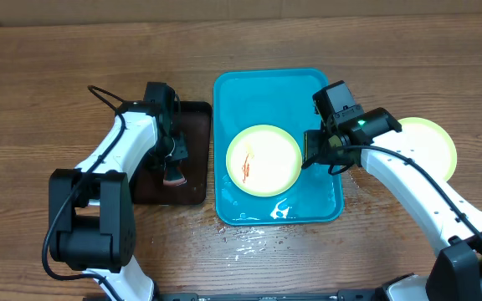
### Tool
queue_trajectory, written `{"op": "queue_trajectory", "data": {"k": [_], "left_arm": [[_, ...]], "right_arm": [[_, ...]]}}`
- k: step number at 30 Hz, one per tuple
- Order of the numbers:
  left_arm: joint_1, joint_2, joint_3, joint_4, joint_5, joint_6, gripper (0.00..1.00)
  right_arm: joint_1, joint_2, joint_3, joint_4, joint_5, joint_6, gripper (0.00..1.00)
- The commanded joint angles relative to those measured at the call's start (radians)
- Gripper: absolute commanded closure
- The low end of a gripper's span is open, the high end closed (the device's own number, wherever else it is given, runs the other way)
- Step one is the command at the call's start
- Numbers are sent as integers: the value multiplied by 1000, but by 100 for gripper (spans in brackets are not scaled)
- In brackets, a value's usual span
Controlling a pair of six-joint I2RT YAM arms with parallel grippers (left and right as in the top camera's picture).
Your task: Clean dirty plates on tray and stack at the side
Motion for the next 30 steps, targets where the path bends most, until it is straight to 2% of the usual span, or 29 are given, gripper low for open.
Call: {"op": "queue_trajectory", "data": {"k": [1, 11, 25, 28, 30], "left_arm": [[-7, 18, -9, -2, -4, 16, 96], [-6, -68, 143, -158, 2, 22, 96], [-7, -74, 141, -173, -11, 23, 96], [-9, -76, 188, -214, -13, 45, 96], [-14, -80, 233, -249, -13, 47, 96]], "right_arm": [[-6, -1, 14, 11, 10, 0, 44], [-6, 5, -31, 48, 38, 4, 48], [-5, 36, -33, 66, 32, 0, 49], [-5, 82, -33, 107, 22, -32, 65], [-5, 119, -33, 134, -17, -81, 67]]}}
